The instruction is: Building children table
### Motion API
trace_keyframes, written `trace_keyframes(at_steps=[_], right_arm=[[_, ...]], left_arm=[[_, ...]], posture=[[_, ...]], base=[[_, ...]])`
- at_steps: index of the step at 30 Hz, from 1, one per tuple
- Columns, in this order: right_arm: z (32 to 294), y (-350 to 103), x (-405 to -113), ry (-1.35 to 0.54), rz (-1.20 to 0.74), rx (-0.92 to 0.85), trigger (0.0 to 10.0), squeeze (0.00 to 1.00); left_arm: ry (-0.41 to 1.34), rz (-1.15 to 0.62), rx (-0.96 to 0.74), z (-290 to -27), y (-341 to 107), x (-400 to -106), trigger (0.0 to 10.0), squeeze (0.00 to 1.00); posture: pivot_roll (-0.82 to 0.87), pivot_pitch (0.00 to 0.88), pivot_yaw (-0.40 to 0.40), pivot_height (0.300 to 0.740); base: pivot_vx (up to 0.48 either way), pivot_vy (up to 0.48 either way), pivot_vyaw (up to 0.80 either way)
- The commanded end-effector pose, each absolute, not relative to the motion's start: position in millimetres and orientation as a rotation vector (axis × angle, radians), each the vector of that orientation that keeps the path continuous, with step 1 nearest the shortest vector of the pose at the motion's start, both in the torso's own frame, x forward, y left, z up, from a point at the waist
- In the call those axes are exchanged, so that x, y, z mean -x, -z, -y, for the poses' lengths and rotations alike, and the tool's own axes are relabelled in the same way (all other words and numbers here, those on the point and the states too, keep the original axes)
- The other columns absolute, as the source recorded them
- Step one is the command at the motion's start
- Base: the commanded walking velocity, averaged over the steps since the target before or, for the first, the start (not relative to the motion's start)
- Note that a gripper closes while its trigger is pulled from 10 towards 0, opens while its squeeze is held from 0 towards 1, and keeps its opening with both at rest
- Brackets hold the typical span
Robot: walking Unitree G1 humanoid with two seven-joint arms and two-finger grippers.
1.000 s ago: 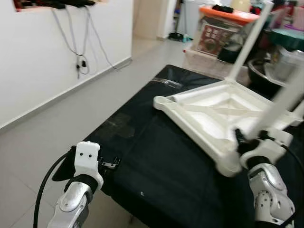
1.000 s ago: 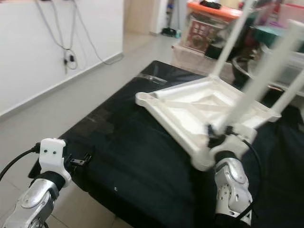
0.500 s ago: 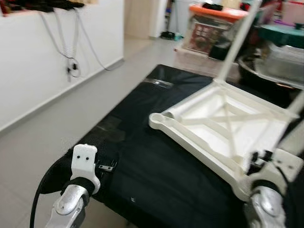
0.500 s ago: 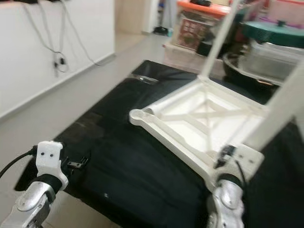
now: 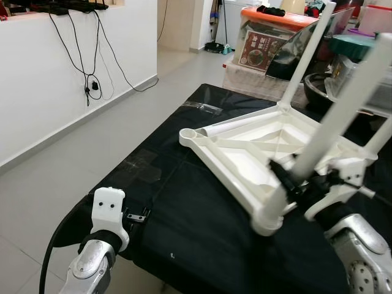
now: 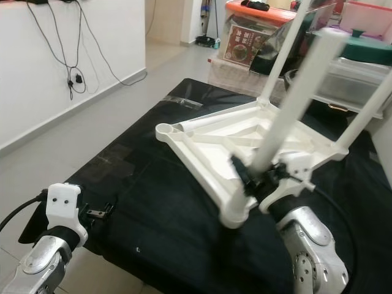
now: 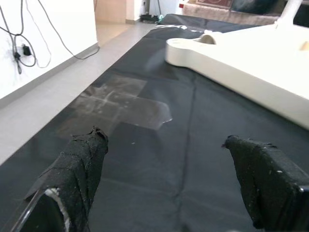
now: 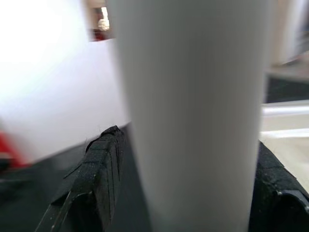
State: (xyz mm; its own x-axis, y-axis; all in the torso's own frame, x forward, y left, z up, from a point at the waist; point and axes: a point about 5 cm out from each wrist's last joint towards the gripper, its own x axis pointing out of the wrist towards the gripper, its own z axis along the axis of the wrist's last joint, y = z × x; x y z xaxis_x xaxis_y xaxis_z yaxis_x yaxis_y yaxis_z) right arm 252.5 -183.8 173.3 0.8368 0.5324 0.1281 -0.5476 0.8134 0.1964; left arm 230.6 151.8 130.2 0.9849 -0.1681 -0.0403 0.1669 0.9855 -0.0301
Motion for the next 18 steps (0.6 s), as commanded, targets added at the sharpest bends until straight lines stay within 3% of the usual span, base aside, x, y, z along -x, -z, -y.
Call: trace_keyframes(at_steps=[1, 2, 5, 6, 9, 10, 11, 12, 15, 16, 17, 18], right_arm=[[166.7, -172.7, -254.0, -0.682, 0.054, -0.282, 8.1, 0.0], [157.1, -175.1, -253.7, -0.722, 0.069, -0.302, 4.5, 0.0], [151.0, -176.7, -253.2, -0.754, 0.078, -0.316, 4.5, 0.0], [145.6, -175.8, -248.9, -0.789, 0.078, -0.324, 1.6, 0.0], [143.9, -172.3, -240.4, -0.833, 0.066, -0.331, 1.3, 0.0], [147.4, -169.5, -236.5, -0.802, 0.06, -0.336, 0.2, 0.0], [150.6, -167.5, -234.3, -0.78, 0.059, -0.339, 0.2, 0.0], [165.2, -159.9, -241.4, -0.577, 0.043, -0.33, 0.0, 0.0], [175.8, -154.0, -245.9, -0.432, 0.03, -0.325, 0.0, 0.0], [193.4, -144.4, -250.6, -0.207, -0.005, -0.302, 0.0, 0.0], [228.5, -123.2, -244.3, 0.208, -0.118, -0.26, 0.0, 0.0], [228.5, -123.2, -244.3, 0.208, -0.118, -0.26, 0.0, 0.0]], left_arm=[[0.167, -0.04, 0.028, -150.0, -130.2, -229.9, 10.0, 0.0], [0.163, -0.038, 0.028, -150.6, -130.5, -229.7, 10.0, 0.0], [0.16, -0.037, 0.029, -150.9, -130.7, -229.6, 10.0, 0.0], [0.165, -0.038, 0.027, -151.8, -129.6, -229.7, 10.0, 0.0], [0.171, -0.043, 0.027, -153.4, -127.7, -229.5, 10.0, 0.0], [0.175, -0.046, 0.027, -154.0, -127.1, -229.2, 10.0, 0.0], [0.176, -0.048, 0.028, -154.2, -127.0, -228.8, 10.0, 0.0], [0.175, -0.052, 0.03, -154.8, -126.6, -228.9, 10.0, 0.0], [0.174, -0.054, 0.031, -155.1, -126.4, -229.0, 10.0, 0.0], [0.172, -0.056, 0.032, -155.3, -126.5, -228.5, 10.0, 0.0], [0.168, -0.058, 0.031, -155.9, -126.6, -227.8, 10.0, 0.0], [0.168, -0.058, 0.031, -155.9, -126.6, -227.8, 10.0, 0.0]], posture=[[0.22, 0.0, -0.156, 0.74], [0.22, 0.0, -0.156, 0.74], [0.22, 0.0, -0.156, 0.74], [0.22, 0.0, -0.157, 0.74], [0.21, 0.0, -0.149, 0.74], [0.2, 0.0, -0.144, 0.74], [0.2, 0.0, -0.14, 0.74], [0.2, 0.0, -0.137, 0.74], [0.2, 0.0, -0.137, 0.74], [0.19, 0.0, -0.136, 0.74], [0.18, 0.0, -0.134, 0.74], [0.18, 0.0, -0.134, 0.74]], base=[[0.0, 0.0, 0.0], [0.0, 0.0, 0.0], [0.0, 0.0, 0.0], [0.0, 0.0, 0.0], [0.0, 0.0, 0.0], [0.0, 0.0, 0.0], [0.0, 0.0, 0.0], [0.0, 0.0, 0.0], [0.0, 0.0, 0.0], [0.0, 0.0, 0.0], [0.0, 0.0, 0.0], [0.0, 0.0, 0.0]])
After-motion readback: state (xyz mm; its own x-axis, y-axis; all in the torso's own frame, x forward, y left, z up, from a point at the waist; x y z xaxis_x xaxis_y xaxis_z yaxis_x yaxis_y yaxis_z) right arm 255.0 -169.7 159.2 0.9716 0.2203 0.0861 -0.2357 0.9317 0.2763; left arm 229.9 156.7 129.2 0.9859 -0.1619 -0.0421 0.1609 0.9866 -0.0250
